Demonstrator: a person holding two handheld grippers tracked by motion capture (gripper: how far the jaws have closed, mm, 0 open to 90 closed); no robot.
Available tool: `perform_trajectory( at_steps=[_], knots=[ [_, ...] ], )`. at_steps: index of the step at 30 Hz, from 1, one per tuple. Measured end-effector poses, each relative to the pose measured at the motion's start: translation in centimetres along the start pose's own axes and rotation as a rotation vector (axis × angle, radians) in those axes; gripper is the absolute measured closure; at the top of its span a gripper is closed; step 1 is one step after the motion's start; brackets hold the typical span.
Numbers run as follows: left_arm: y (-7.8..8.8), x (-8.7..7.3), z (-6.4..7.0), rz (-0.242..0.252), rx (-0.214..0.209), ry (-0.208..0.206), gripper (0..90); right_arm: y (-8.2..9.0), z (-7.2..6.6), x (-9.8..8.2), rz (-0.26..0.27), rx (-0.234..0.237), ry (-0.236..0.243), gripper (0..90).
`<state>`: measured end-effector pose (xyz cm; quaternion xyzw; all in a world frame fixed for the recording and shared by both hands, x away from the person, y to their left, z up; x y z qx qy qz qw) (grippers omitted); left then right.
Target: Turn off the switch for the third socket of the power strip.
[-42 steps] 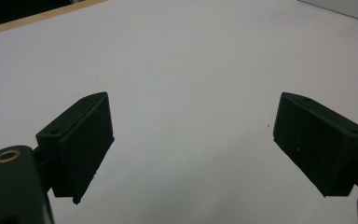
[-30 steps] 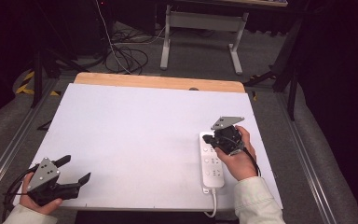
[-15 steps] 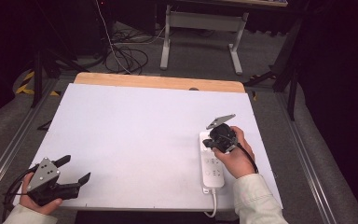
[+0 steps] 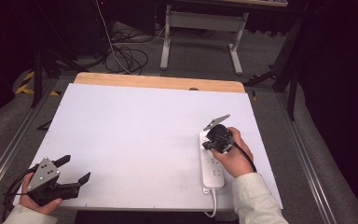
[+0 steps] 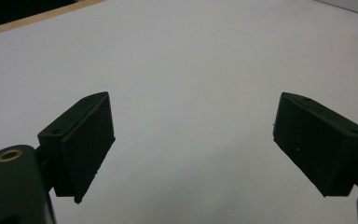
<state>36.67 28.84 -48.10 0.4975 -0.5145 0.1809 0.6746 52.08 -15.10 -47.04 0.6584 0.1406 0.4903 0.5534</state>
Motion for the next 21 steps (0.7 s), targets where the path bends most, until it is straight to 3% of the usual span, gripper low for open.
perform_trajectory(
  at_steps=[21],
  knots=[
    [-0.03,-0.02,0.05,-0.002,-0.001,0.001,12.8,-0.58,0.06,-0.31,-0.046,-0.022,0.010,90.0]
  ],
)
Point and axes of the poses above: each handheld gripper's, and its own axes: y roughly backward along the jaws, x roughly out of its top, z roughly to its right, the point moved 5 cm from there along -y, roughly forward along the jaws, and after that the axes turned 4 degrees about y, right-handed, at the moved point
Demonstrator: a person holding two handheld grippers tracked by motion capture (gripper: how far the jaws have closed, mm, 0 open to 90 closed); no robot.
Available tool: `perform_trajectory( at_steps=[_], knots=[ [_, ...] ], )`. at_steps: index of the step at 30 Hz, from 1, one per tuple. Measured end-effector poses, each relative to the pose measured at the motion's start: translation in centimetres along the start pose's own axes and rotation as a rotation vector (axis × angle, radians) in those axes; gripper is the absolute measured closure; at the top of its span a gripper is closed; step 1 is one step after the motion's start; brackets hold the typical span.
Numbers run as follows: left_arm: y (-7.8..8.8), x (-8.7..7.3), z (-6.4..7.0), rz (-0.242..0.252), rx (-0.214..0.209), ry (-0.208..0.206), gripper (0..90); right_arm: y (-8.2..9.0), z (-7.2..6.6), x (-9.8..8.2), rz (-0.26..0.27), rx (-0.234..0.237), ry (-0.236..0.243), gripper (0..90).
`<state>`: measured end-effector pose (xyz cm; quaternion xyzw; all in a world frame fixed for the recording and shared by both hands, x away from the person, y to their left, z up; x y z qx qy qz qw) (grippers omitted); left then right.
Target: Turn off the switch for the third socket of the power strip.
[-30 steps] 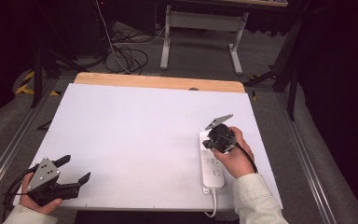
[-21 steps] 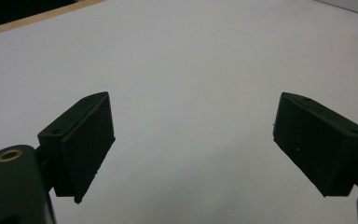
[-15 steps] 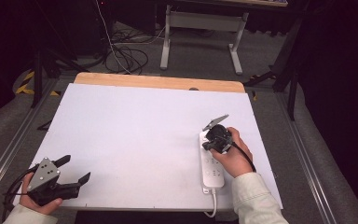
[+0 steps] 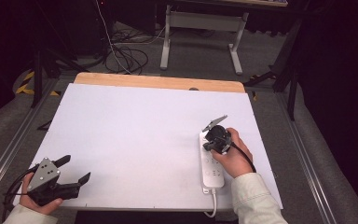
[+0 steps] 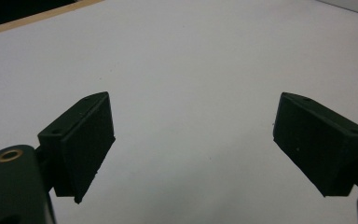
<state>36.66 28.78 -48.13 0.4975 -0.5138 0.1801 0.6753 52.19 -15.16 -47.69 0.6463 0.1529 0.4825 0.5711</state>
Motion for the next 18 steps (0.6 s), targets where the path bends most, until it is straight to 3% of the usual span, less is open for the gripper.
perform_trajectory(
  at_steps=[7,18],
  knots=[
    [0.00,-0.01,0.00,-0.001,0.000,0.000,12.8,-0.06,0.00,-0.14,0.001,-0.013,-0.001,90.0],
    [-0.04,-0.04,0.04,-0.005,-0.003,0.002,12.8,-0.09,0.22,-0.33,0.025,0.015,-0.018,90.0]
  ],
)
Point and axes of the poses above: each handheld gripper's, and its own axes: y roughly backward along the jaws, x roughly out of its top, z roughly to its right, the point moved 5 cm from there along -y, roughly forward along the jaws, and after that the axes turned 4 degrees about y, right-handed, at the moved point
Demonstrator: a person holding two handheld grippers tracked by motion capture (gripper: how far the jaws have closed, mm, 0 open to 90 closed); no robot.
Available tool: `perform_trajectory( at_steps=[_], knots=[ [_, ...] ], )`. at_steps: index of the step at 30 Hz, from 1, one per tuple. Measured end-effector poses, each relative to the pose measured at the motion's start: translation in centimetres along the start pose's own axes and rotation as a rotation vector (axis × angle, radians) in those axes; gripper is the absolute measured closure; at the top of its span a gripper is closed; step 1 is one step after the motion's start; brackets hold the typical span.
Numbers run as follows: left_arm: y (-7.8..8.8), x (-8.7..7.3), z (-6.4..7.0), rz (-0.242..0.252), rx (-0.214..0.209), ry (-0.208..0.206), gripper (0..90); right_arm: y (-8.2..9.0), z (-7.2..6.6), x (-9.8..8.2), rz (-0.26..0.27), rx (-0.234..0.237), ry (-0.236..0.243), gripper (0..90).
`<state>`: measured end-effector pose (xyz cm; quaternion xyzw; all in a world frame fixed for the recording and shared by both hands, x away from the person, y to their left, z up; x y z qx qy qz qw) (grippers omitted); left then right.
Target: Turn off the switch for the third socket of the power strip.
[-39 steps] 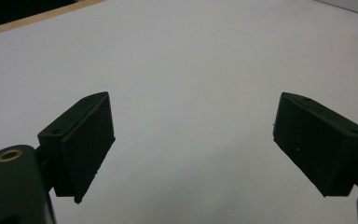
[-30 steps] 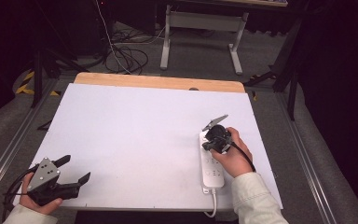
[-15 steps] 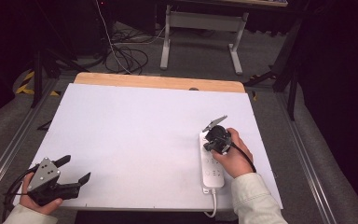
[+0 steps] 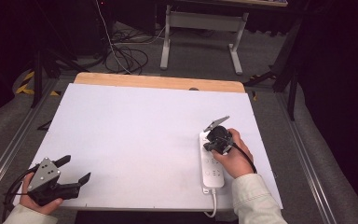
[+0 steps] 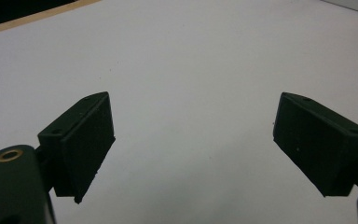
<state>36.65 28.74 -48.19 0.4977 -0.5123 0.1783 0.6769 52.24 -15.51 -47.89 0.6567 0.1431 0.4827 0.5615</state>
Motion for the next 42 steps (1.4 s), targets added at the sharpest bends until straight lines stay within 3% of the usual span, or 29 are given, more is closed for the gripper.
perform_trajectory(
  at_steps=[1,10,21,37,42],
  knots=[
    [0.00,-0.01,0.00,-0.001,-0.001,0.000,12.8,-0.05,-0.11,0.02,0.007,0.022,-0.010,90.0],
    [-0.05,-0.04,0.03,-0.003,0.001,0.000,12.8,-0.06,-0.07,-0.06,0.014,0.027,-0.028,90.0],
    [-0.05,-0.03,0.03,-0.004,0.004,-0.006,12.8,-0.10,-0.28,-0.02,0.003,0.003,-0.023,90.0],
    [-0.03,-0.02,0.03,-0.003,0.004,-0.003,12.8,-0.15,-0.24,-0.17,0.020,0.013,-0.039,90.0],
    [0.00,0.02,0.03,-0.001,0.004,0.000,12.8,0.31,-0.30,-0.25,0.036,-0.014,-0.038,90.0]
  ],
)
Point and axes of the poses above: each handheld gripper's, and its own axes: y roughly backward along the jaws, x roughly out of its top, z roughly to its right, the point moved 5 cm from there along -y, roughly forward along the jaws, and after that the axes turned 4 degrees about y, right-handed, at the moved point
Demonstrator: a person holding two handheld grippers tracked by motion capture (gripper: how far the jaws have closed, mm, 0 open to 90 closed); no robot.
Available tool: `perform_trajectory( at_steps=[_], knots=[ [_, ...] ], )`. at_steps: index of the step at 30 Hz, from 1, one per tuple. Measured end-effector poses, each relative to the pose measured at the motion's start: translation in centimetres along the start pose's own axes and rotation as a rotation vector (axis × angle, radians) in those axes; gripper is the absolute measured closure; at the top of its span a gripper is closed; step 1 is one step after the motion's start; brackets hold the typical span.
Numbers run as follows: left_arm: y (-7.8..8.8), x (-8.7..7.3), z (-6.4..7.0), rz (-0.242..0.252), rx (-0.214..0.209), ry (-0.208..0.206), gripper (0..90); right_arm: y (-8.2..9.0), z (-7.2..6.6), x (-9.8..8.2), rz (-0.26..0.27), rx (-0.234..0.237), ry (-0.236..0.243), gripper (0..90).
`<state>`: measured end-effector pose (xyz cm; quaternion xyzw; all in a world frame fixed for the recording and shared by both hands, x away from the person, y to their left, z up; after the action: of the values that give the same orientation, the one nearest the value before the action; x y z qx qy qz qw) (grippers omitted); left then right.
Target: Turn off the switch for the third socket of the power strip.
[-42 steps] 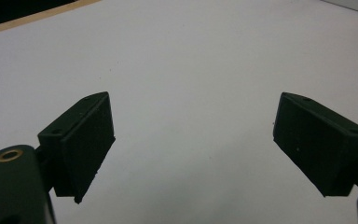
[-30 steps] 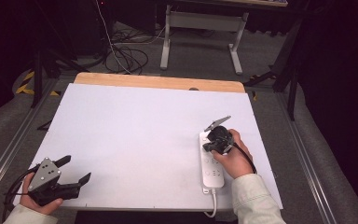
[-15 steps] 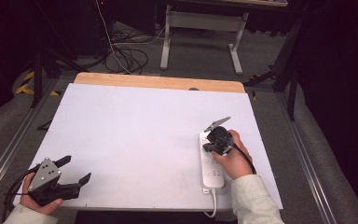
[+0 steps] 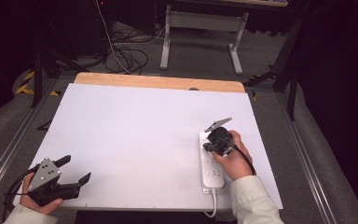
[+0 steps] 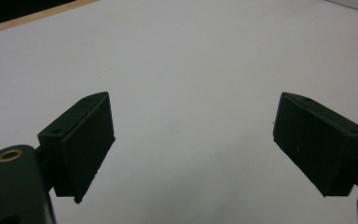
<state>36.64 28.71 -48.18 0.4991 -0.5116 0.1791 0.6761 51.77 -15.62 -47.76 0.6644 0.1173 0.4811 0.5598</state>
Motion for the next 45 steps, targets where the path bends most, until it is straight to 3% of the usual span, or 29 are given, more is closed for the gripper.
perform_trajectory(
  at_steps=[7,19,36,42,45],
  knots=[
    [0.0,0.0,0.0,0.001,0.002,-0.004,12.8,1.6,-0.2,0.4,0.110,-0.004,-0.011,90.0],
    [0.0,0.0,0.0,0.001,0.002,0.000,12.8,3.3,-0.9,1.2,0.149,-0.018,0.030,90.0],
    [0.0,0.0,0.1,0.000,0.002,-0.001,12.8,5.1,-1.9,1.8,0.217,-0.023,0.051,90.0],
    [0.1,0.0,0.0,0.001,0.006,-0.005,12.8,6.0,-2.3,1.7,0.272,-0.022,0.056,75.0],
    [0.1,0.0,0.0,0.001,0.005,-0.005,12.8,6.7,-2.5,1.7,0.320,-0.027,0.057,63.3]
  ],
)
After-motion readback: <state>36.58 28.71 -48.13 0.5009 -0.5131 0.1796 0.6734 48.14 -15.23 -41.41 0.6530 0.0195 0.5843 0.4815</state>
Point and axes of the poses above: each handheld gripper's, and its own axes: y roughly backward along the jaws, x roughly out of its top, z roughly to its right, the point moved 5 cm from there along -y, roughly forward along the jaws, and after that the axes turned 4 degrees about y, right-handed, at the moved point
